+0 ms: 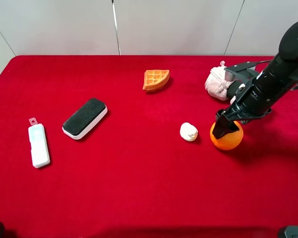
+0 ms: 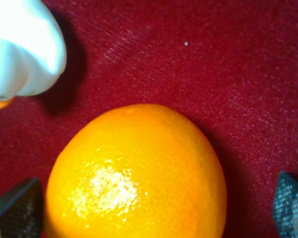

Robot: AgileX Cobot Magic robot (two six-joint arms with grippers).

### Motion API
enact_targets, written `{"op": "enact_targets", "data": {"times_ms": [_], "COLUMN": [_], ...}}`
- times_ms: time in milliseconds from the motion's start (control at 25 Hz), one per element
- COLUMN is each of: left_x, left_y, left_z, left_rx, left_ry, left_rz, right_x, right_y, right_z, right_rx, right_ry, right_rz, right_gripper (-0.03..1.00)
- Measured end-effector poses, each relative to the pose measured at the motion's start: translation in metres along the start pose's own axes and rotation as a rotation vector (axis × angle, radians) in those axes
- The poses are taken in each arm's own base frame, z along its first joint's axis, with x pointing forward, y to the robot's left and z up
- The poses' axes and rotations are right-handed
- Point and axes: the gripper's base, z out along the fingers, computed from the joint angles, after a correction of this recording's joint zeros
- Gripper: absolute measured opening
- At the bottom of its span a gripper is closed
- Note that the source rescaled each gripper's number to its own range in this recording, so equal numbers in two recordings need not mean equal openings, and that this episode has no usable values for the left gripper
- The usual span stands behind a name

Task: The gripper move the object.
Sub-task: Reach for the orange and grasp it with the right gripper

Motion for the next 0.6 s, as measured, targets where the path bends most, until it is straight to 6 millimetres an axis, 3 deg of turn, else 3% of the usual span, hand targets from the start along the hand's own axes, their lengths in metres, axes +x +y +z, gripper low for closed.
{"op": "enact_targets", "data": {"times_ms": [280, 600], "left_x": [0.000, 0.000], "left_y": [0.000, 0.000], "left_z": [0.000, 0.000], "left_rx": [0.000, 0.000], "left_ry": [0.000, 0.000], "left_rz": [0.000, 0.000], "right_x": [0.000, 0.001], "right_y": [-0.003, -0.003], "right_z": [0.014, 0.016], "right_rx": [-0.008, -0.009], "right_ry": [0.033, 0.038], "right_rz": [0.008, 0.009], "right_gripper": [1.00, 1.00]}}
